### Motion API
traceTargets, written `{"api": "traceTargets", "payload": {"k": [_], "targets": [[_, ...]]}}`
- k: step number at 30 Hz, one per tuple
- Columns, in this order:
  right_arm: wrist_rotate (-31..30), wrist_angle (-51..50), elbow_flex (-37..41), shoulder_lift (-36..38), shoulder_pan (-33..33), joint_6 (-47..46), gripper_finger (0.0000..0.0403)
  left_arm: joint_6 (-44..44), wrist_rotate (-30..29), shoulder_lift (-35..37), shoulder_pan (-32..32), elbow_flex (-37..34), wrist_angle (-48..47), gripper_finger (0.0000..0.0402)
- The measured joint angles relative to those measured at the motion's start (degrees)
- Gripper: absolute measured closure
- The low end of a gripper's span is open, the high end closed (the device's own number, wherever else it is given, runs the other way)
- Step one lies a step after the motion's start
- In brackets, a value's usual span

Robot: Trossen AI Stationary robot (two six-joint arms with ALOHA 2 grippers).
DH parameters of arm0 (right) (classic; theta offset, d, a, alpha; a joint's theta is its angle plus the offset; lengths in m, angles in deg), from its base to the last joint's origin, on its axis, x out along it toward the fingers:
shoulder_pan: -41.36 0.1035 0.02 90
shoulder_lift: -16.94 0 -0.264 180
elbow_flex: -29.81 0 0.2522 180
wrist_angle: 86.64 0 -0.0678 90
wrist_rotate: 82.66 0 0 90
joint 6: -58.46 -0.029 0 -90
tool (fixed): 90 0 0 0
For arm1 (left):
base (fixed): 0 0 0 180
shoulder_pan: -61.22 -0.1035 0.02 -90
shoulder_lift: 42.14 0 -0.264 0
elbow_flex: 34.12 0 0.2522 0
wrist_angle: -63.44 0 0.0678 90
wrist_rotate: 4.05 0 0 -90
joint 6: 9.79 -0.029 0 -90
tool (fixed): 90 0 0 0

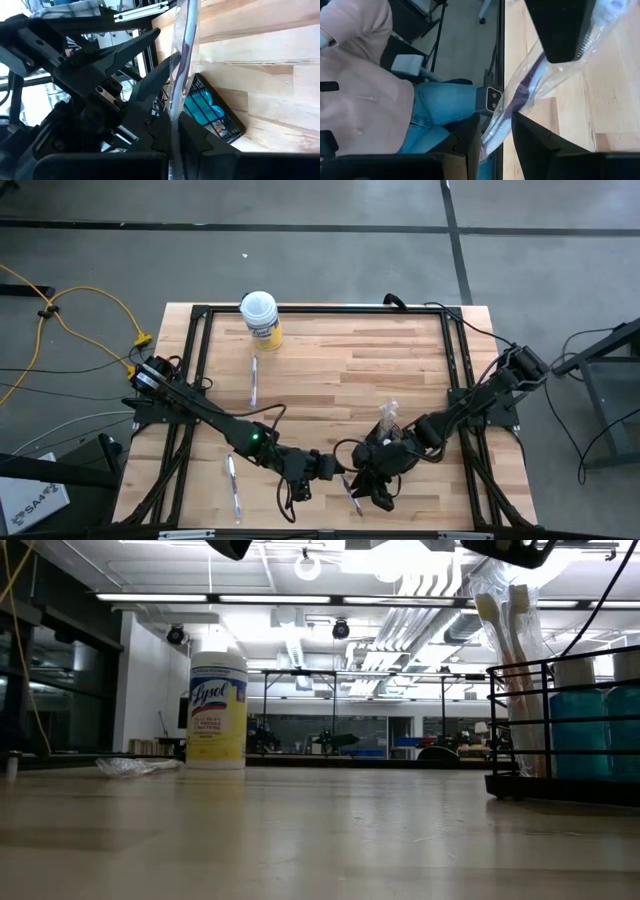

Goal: Pick & Place toothbrushing station
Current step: Put the middle purple toothbrush into the wire organizer

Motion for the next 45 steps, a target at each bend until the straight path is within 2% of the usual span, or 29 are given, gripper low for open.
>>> {"api": "traceTargets", "payload": {"k": [19,45], "targets": [[0.19,-0.51,0.0,0.06,-0.35,-0.39,0.03,0.3,-0.5,-0.04,1.84,-0.03,2.08,0.0393],[2.58,2.51,0.0,0.06,-0.34,-0.26,0.0309,-4.25,-0.75,-0.02,0.51,0.02,4.66,0.0393]]}}
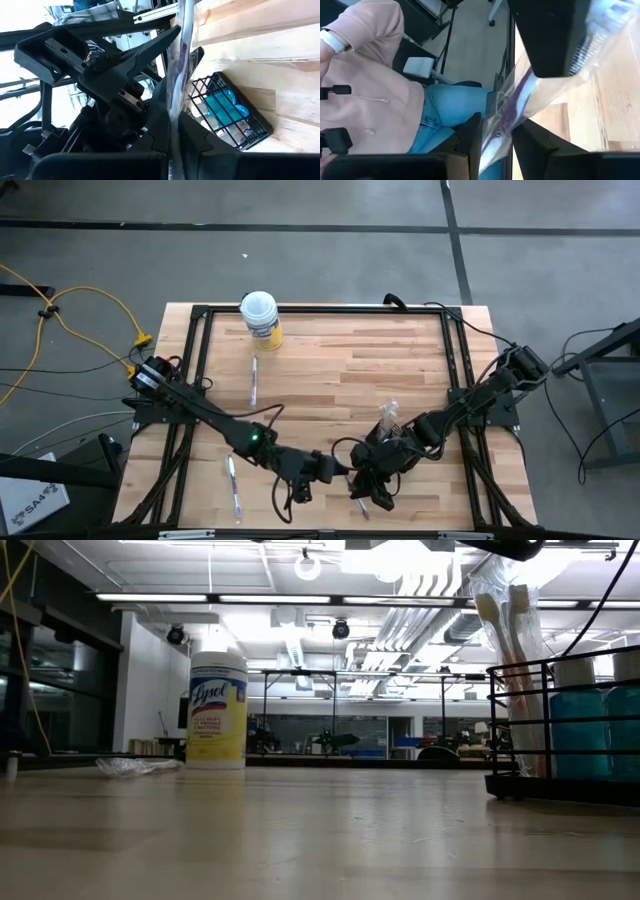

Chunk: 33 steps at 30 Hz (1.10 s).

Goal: Pick & Place toothbrushing station
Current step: Put the middle purple toothbrush into the wire organizer

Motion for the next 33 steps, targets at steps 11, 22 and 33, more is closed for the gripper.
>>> {"api": "traceTargets", "payload": {"k": [11,22,33], "targets": [[0.22,2.2,0.0,0.0,-0.81,2.03,0.0328,1.35,2.92,0.04,0.81,0.0,-0.32,0.0393],[0.75,3.76,0.02,0.0,-1.98,4.0,0.033,0.76,3.68,0.09,0.39,0.0,0.21,0.0393],[3.3,3.89,0.02,0.0,-3.15,4.26,0.0386,-0.11,3.44,0.09,0.41,0.0,0.52,0.0393]]}}
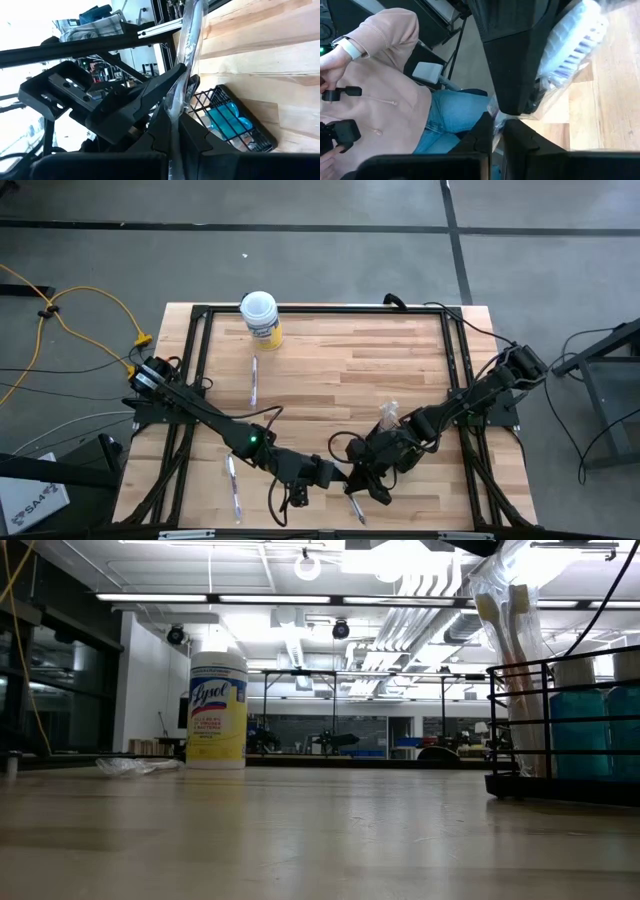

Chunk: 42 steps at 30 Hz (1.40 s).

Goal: Pick & Place toothbrushing station
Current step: Put the middle purple toothbrush into the wire organizer

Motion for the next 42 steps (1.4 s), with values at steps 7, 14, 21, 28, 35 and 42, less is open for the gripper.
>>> {"api": "traceTargets", "payload": {"k": [7,14,21,28,35,42], "targets": [[0.64,-0.02,0.02,0.0,0.0,-0.42,0.0385,-1.97,-0.04,0.0,0.0,0.0,0.09,0.0392],[0.9,0.04,0.02,0.0,0.02,-0.37,0.0389,-1.95,0.0,0.0,0.0,0.0,0.4,0.0367],[0.97,0.09,0.02,0.0,0.03,-0.31,0.0389,-1.94,0.0,0.0,0.0,0.0,0.38,0.0337],[1.13,0.09,0.02,0.0,0.04,-1.07,0.0389,-1.82,-0.1,0.0,0.24,0.0,0.32,0.0335],[1.71,0.33,0.02,0.0,0.22,-1.67,0.0389,-2.01,-0.63,-0.04,0.48,0.0,1.89,0.0334],[0.81,0.22,0.02,0.0,0.22,-1.88,0.039,-2.03,-2.74,-0.06,0.9,0.0,1.86,0.0334]]}}
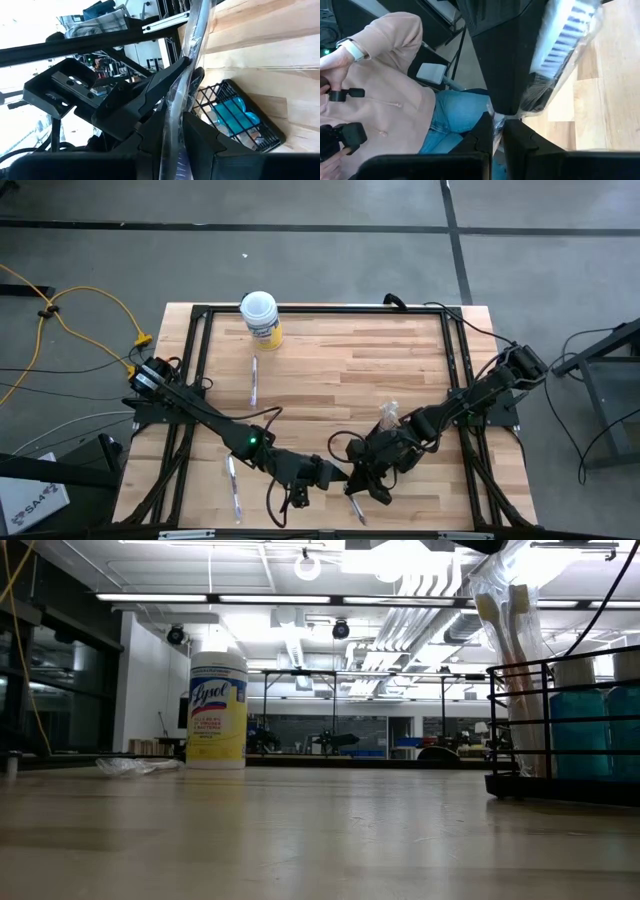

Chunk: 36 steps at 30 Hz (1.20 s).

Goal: Pick & Place toothbrushing station
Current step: Put the middle purple toothbrush into the wire organizer

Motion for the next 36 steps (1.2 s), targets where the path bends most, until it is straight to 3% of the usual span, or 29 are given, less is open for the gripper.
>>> {"api": "traceTargets", "payload": {"k": [15,23,36], "targets": [[-1.4,0.25,-0.02,0.0,0.0,-1.08,0.039,1.31,-1.38,0.0,2.59,0.0,-1.36,0.0334],[-1.61,-0.31,-0.04,0.0,0.0,-1.06,0.039,1.89,-5.47,0.0,4.65,-0.02,-1.4,0.0334],[-9.21,-10.91,-0.07,6.58,0.02,3.61,0.039,35.21,-8.26,4.05,5.91,-0.04,-5.45,0.0334]]}}
